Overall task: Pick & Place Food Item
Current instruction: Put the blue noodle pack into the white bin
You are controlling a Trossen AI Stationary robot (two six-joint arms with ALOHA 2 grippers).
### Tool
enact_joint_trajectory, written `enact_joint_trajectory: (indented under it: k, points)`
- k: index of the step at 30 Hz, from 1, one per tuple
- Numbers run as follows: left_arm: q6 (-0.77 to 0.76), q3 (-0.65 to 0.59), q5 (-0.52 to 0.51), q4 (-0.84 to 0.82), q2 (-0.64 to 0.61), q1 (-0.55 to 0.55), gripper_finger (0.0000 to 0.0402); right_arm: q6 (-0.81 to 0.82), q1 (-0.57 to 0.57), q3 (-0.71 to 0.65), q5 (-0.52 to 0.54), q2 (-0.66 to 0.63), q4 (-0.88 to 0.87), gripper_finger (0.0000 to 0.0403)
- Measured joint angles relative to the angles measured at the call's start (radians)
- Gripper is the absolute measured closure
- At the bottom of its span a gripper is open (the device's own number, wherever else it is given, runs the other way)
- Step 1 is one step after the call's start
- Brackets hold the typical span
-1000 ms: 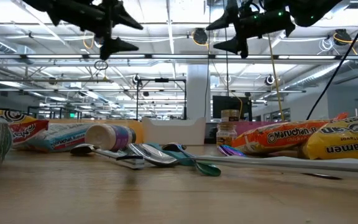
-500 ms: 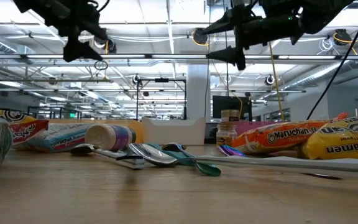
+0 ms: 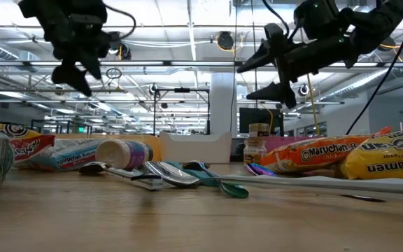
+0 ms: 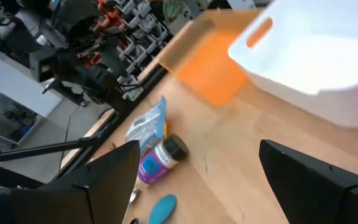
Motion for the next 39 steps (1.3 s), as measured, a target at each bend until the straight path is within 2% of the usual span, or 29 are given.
enact_joint_trajectory:
  k: [3, 8, 15, 21, 39]
  points:
    - [0.003, -0.001, -0.012, -0.059, 0.056, -0.001, 0.0105, 0.021, 0.000, -0.015, 0.000, 0.000, 0.017, 0.0080]
    - [0.005, -0.033, -0.042, -0.044, 0.119, 0.000, 0.0105, 0.025, 0.000, -0.015, 0.000, 0.000, 0.045, 0.0080]
    - [0.235, -0.039, -0.111, 0.049, 0.149, -0.001, 0.0105, 0.024, -0.001, -0.015, 0.002, 0.000, 0.051, 0.0080]
    - [0.354, -0.039, -0.087, 0.100, 0.163, -0.001, 0.0105, 0.029, -0.001, -0.015, 0.003, 0.000, 0.049, 0.0080]
    - [0.535, -0.039, -0.026, 0.175, 0.381, 0.000, 0.0105, 0.018, -0.003, -0.015, 0.032, 0.000, 0.036, 0.0080]
